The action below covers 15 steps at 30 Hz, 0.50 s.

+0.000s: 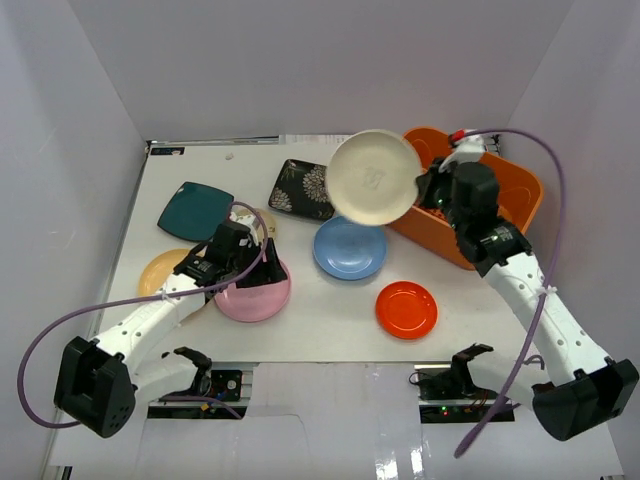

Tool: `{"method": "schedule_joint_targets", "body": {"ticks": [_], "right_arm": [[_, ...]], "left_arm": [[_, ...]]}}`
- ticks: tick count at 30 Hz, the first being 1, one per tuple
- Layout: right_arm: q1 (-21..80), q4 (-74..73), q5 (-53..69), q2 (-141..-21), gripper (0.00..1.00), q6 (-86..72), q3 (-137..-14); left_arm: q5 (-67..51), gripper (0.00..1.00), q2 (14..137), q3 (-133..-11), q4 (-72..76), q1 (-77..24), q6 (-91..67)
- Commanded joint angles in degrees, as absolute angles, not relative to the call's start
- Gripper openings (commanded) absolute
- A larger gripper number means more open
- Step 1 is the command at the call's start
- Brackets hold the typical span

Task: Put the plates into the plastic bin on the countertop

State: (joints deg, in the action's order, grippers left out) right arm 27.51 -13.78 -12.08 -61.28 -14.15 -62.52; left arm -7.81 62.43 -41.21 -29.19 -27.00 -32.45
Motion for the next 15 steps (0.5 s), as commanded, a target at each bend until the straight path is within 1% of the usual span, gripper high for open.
{"method": "schedule_joint_targets", "body": {"ticks": [1, 3, 6, 12, 15], "right_arm": [[16.28, -9.76, -21.61, -64.4, 0.08, -12.66, -66.17], [10.67, -8.88, -21.97, -66.61, 0.08, -12.92, -67.41], [5.04, -6.77, -22.85, -71.18, 0.08, -13.62, -66.89], [-1.65, -4.31, -24.87, -80.76, 0.08, -13.71, -67.23], [-1.93, -4.39, -24.17, -84.37, 0.08, -13.8, -67.32]], "left_arm": [[-3.79, 0.75, 63.01, -42.63, -28.12, -30.75, -32.96], [-1.33, 0.75, 63.81, -42.8, -28.21, -32.78, -32.87], [1.58, 0.76, 66.35, -43.33, -28.47, -35.41, -32.52], [6.93, 0.76, 72.68, -45.09, -30.67, -40.34, -31.82], [6.94, 0.73, 74.88, -45.09, -31.29, -41.22, -31.9]]}}
